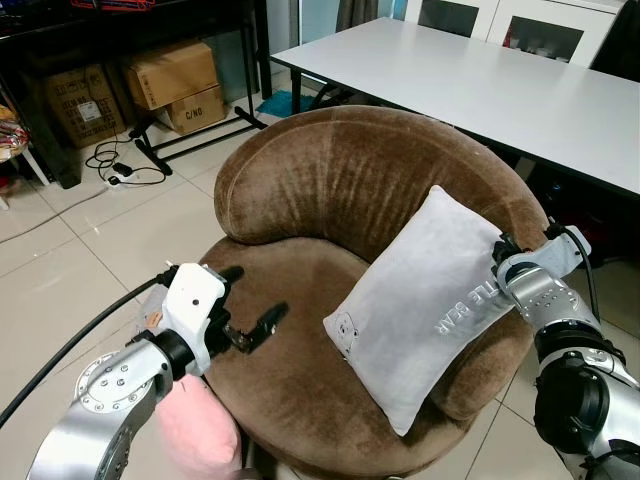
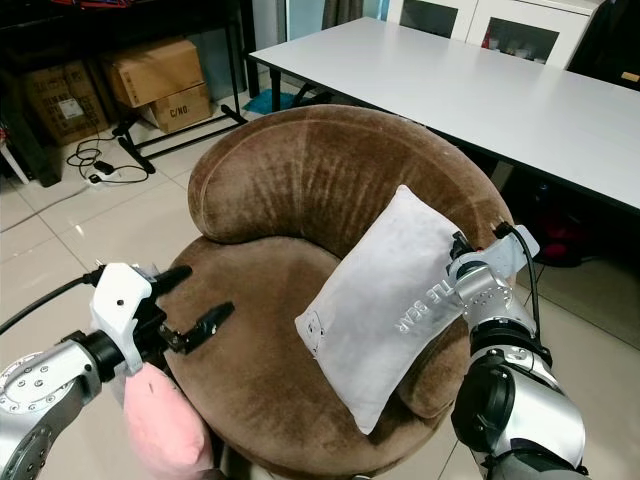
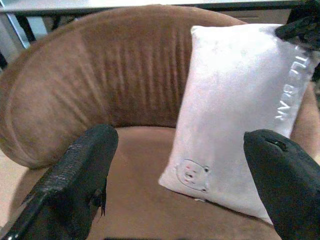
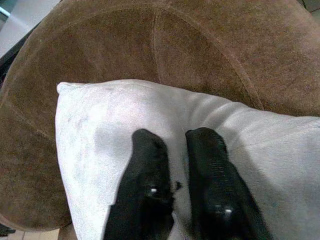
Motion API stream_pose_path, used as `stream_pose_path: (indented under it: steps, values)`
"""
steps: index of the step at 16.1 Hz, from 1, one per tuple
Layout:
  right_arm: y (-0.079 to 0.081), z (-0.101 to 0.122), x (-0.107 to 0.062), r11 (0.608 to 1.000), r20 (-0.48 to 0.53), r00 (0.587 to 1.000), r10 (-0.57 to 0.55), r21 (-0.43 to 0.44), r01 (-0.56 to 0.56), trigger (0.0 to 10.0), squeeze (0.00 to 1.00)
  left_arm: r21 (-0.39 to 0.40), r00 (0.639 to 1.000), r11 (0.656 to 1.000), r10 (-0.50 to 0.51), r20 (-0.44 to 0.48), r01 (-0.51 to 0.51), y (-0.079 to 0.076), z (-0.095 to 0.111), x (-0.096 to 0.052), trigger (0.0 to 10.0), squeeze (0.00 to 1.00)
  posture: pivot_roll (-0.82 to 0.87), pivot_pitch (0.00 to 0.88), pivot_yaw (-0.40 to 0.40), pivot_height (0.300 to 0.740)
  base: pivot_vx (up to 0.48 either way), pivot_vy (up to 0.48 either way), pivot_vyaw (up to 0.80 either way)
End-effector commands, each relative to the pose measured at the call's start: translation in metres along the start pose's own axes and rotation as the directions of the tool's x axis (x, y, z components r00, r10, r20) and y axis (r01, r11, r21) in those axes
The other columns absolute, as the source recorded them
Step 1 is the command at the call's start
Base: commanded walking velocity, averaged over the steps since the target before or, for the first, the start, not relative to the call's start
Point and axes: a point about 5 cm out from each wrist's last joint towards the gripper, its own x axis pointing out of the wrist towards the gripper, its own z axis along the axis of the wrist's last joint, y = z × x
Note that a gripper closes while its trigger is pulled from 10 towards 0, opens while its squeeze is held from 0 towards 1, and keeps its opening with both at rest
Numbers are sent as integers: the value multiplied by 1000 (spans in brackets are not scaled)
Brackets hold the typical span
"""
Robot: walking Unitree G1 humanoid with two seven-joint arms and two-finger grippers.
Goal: Move the pillow to the sofa from floor
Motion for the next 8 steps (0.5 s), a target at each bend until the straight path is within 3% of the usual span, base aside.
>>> stream_pose_path:
  steps: [1, 5, 6, 7, 8]
  values:
    - [-10, 4, -1, 1000, 14, 1000, -19, 23, 19, 10000, 1000, -20, 1000, 1000, -24, -13, 24, 0, -1, -4, 10000, 0, 43, 0, 12, 740, 0, 0, 0]
    - [-19, 31, -17, 978, 136, 991, 19, -208, 10, 10000, 1000, -48, 999, 998, -36, -37, 34, 5, -15, -11, 10000, 0, 13, 0, 7, 740, 0, 0, 0]
    - [-19, 37, -27, 947, 177, 982, 70, -321, -9, 10000, 1000, -50, 999, 998, -40, -37, 38, 4, -16, -12, 10000, 0, 11, 0, 6, 740, 0, 0, 0]
    - [-17, 38, -43, 887, 206, 967, 149, -460, -39, 10000, 1000, -56, 998, 997, -47, -30, 45, 4, -17, -12, 10000, 0, 3, 0, 2, 740, 0, 0, 0]
    - [-15, 35, -54, 850, 208, 958, 196, -524, -60, 10000, 1000, -45, 999, 998, -44, -20, 43, 4, -16, -12, 10000, 0, 2, 0, 1, 740, 0, 0, 0]
